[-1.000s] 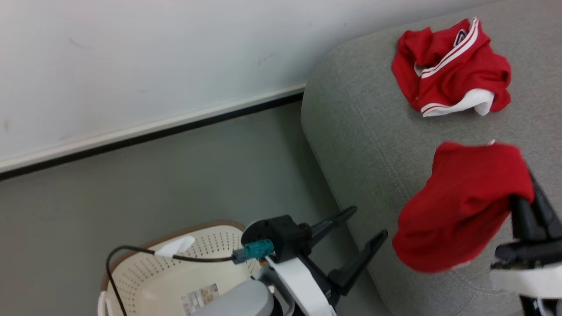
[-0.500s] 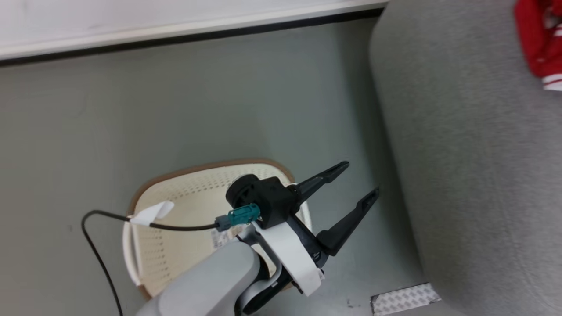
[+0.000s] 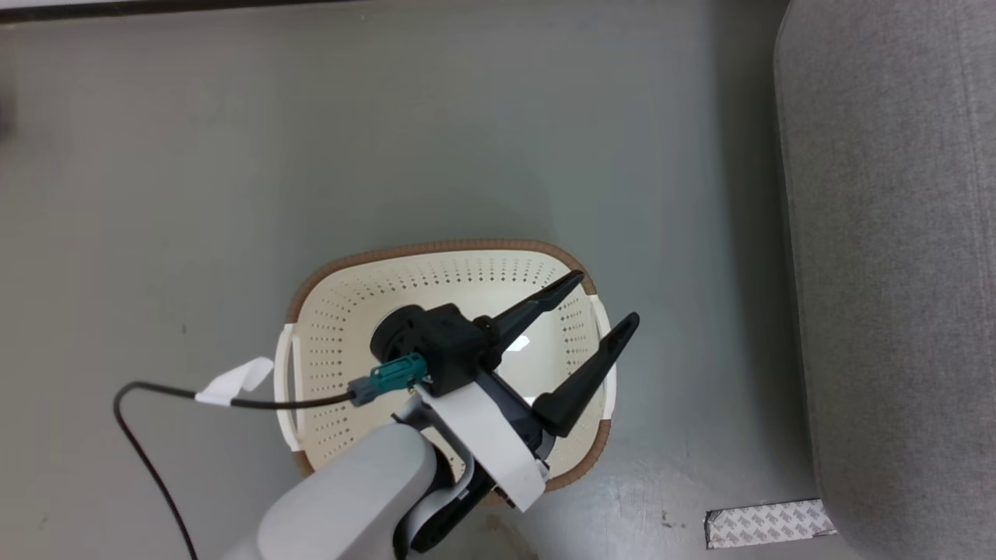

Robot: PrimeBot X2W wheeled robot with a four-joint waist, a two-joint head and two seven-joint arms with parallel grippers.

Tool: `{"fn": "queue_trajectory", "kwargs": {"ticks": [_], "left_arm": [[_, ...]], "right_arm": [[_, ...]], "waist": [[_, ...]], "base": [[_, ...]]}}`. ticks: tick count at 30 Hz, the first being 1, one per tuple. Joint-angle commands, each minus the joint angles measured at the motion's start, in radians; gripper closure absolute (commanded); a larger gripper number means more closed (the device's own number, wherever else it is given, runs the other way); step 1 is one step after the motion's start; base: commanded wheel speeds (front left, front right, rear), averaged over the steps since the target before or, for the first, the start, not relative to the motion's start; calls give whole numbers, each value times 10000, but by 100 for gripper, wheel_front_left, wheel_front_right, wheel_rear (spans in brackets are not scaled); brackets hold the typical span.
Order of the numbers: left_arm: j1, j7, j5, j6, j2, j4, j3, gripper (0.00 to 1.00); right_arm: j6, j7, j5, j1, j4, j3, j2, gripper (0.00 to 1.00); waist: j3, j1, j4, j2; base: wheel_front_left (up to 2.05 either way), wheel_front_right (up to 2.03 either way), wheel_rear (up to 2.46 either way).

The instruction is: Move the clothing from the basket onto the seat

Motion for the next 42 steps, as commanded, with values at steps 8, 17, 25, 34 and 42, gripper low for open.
{"fn": "queue_trajectory", "kwargs": {"ticks": [8, 17, 25, 34, 42], "left_arm": [[541, -229, -400, 289, 75, 21, 309, 0], [1072, -433, -761, 362, 69, 261, 666, 0], [2025, -558, -1010, 569, 175, 630, 1061, 0], [3371, -592, -492, 1087, 407, 993, 2069, 0], [5120, -592, 360, 1574, 175, 1183, 4001, 0]], "right_arm": [[-32, -529, -1048, 534, 1079, -68, 403, 0], [-30, -645, -464, 2469, 136, 1250, 331, 0], [-31, -895, 368, 5304, -2613, 2047, 1010, 0], [-31, -1634, -15, 7889, -4843, 2829, 2833, 0], [-31, -2183, 229, 9173, -4467, 3730, 3978, 0]], "waist": [[-714, -2, -203, 0], [-1926, -2, -488, 0], [-3188, -2, -379, 0], [-4570, -2, 190, 0], [-5715, -2, 734, 0]], "base": [[0, 0, 0], [0, 0, 0], [0, 0, 0], [0, 0, 0], [0, 0, 0]]}}
